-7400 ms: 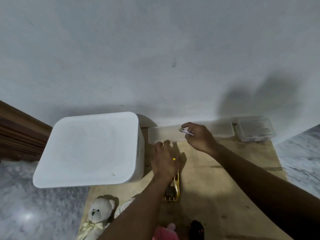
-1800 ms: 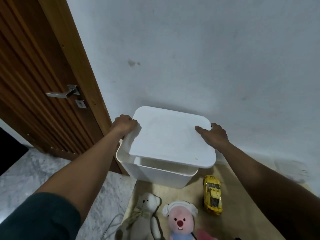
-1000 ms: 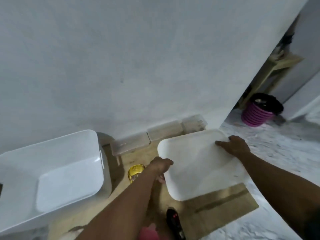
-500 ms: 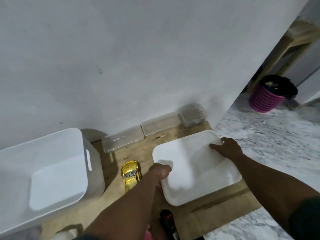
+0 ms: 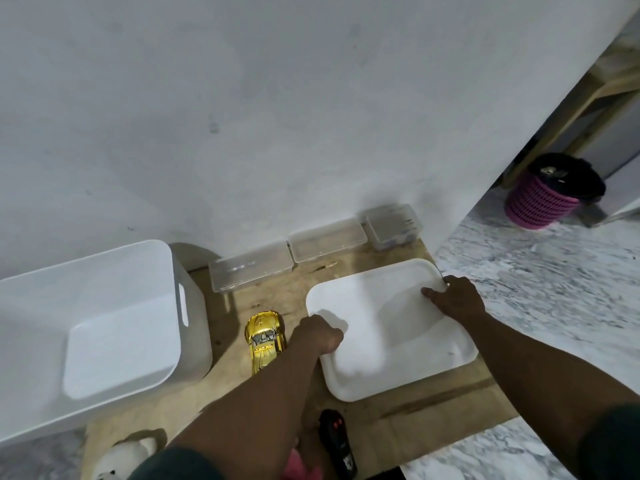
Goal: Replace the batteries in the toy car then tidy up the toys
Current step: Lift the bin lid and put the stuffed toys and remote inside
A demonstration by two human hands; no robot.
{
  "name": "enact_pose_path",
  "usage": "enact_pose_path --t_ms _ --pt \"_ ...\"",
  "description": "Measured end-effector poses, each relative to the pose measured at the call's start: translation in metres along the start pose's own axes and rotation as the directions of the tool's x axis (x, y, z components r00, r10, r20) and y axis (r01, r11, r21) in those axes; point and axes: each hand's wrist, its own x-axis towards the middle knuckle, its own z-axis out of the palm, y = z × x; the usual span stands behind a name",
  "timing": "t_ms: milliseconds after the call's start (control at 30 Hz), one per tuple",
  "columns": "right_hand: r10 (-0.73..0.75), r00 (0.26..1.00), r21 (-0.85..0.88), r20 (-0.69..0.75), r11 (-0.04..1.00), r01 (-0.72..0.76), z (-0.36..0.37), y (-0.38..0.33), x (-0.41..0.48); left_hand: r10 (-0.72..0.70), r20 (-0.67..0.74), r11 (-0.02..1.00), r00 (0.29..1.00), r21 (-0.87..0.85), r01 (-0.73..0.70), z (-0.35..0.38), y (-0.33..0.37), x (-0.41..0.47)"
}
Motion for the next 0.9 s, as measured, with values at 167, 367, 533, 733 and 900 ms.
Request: enact_pose_path --t_ms 167,367,533,733,900 --pt "-0.148 0.935 0.058 -0.321 0.983 0.175 0.013 -0.026 -0.031 0.065 -0.070 0.997 0.995 -0.027 -0.067 -0.024 -0.004 -0.011" --pt "-0.492 0.808 0.238 -0.324 0.784 0.574 0.041 -0.092 -0.109 0.199 -0.203 0.953 0.959 -0.186 -0.238 -0.053 -0.040 -0.059" --pt "-0.692 0.717 0.346 -0.084 0.655 0.672 0.081 -0.139 -0.199 0.176 -0.359 0.833 0.916 -0.442 -0.333 -0.049 -0.116 -0.122" --pt "-0.858 0.494 0.326 0.142 0.512 0.795 0.139 -0.186 -0.283 -0.046 -0.548 0.874 0.836 -0.427 -0.232 -0.028 -0.235 -0.155" --pt "-0.777 0.459 0.076 0.431 0.539 0.839 0.174 -0.209 -0.310 -0.176 -0.547 0.948 0.818 -0.319 -0.009 -0.006 -0.317 -0.158"
